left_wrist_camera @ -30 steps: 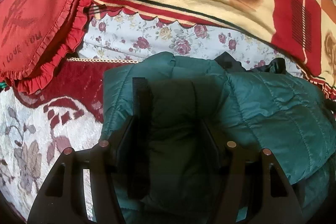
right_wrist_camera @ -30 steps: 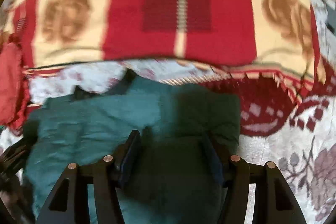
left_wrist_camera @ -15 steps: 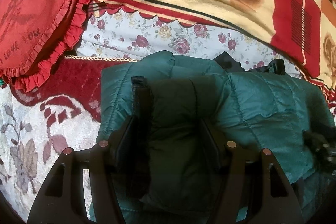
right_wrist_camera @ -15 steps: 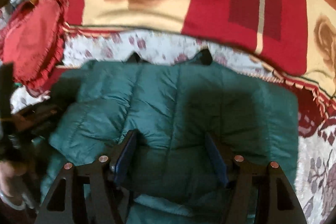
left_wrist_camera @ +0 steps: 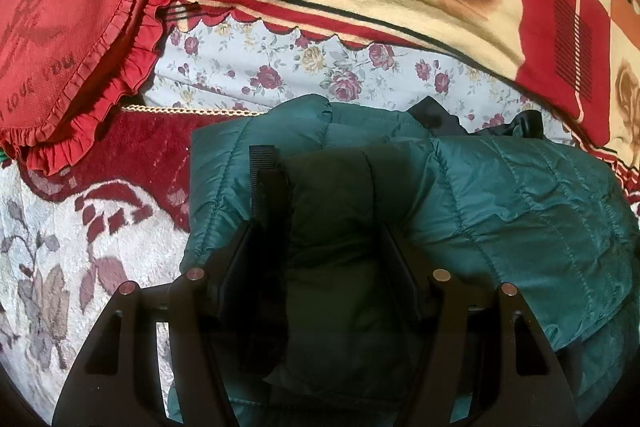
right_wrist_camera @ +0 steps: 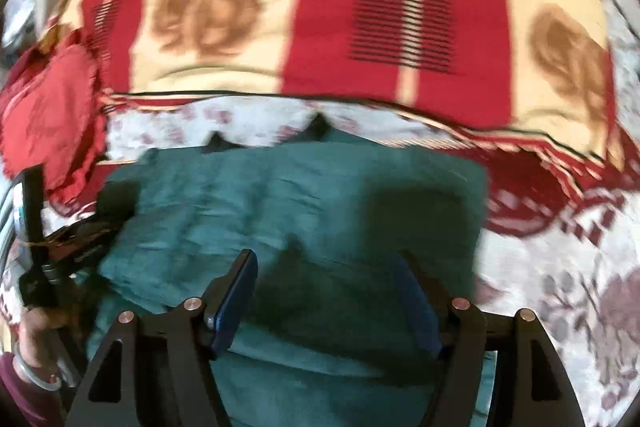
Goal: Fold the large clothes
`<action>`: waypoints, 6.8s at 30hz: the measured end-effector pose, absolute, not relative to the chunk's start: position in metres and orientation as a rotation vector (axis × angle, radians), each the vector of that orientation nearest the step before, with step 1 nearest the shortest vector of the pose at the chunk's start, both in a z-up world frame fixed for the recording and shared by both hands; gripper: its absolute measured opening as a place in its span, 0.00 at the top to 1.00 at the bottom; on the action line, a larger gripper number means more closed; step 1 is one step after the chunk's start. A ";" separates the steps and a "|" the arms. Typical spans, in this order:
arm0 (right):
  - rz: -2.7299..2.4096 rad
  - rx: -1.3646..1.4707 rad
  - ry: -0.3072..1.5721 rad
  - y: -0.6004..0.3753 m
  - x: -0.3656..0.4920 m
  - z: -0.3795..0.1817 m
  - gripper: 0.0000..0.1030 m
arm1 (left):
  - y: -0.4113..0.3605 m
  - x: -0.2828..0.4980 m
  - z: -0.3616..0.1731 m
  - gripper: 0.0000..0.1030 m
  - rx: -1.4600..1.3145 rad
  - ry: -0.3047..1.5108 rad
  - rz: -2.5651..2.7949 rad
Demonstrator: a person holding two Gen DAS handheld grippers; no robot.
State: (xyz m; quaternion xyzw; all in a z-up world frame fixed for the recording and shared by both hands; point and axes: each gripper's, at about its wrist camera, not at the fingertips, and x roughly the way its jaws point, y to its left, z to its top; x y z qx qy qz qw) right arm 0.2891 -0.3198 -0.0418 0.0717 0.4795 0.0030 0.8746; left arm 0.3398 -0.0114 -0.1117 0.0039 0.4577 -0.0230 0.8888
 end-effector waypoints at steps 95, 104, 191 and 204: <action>0.089 0.227 1.161 -0.353 -0.025 -0.060 0.17 | 0.105 0.013 -0.109 0.38 -0.118 1.117 -0.106; 0.087 0.217 1.202 -0.355 -0.030 -0.070 0.17 | 0.103 0.009 -0.115 0.38 -0.097 1.137 -0.108; 0.305 0.277 1.123 -0.346 -0.034 -0.046 0.87 | 0.109 0.009 -0.093 0.91 -0.213 1.146 -0.350; 0.339 0.342 0.898 -0.358 -0.011 0.035 0.88 | 0.102 0.032 -0.015 0.92 -0.227 0.942 -0.373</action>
